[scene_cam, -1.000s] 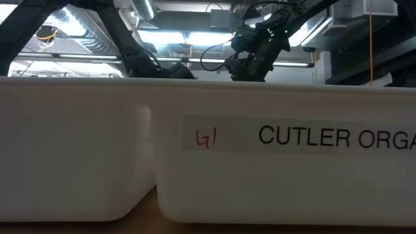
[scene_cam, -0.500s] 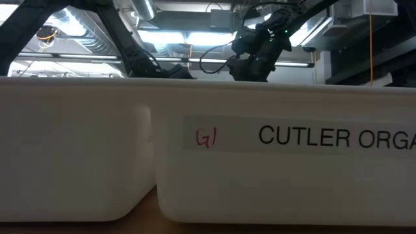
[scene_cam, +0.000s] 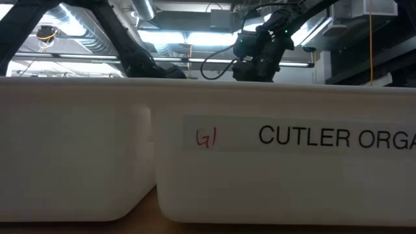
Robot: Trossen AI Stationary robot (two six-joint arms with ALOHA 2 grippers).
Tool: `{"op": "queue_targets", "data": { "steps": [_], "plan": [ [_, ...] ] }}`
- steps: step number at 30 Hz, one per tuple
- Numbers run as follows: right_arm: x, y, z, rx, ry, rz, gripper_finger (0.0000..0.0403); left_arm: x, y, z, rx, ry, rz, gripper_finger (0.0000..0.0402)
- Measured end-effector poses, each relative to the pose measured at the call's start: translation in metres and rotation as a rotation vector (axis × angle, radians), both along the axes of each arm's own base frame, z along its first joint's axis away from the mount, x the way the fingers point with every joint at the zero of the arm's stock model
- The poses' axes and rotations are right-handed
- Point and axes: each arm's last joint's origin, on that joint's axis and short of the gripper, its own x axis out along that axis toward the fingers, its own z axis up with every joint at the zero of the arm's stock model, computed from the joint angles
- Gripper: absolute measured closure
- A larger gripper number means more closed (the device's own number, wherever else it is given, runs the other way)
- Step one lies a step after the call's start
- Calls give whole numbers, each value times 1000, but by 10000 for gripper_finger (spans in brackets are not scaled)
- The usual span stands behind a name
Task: Sort silverware
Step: Put the silver table knife into the white silverware tray
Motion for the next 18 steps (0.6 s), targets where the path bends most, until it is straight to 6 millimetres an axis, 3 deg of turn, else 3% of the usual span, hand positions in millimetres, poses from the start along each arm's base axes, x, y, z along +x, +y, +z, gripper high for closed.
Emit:
{"op": "queue_targets", "data": {
  "steps": [9, 18],
  "plan": [
    [-1, 0, 0, -8, 7, 20, 302, -29, 3, 19, -13, 141, 10, 314],
    [0, 0, 0, -11, 5, 19, 302, -29, 4, 21, -24, 138, 57, 314]
  ]
}}
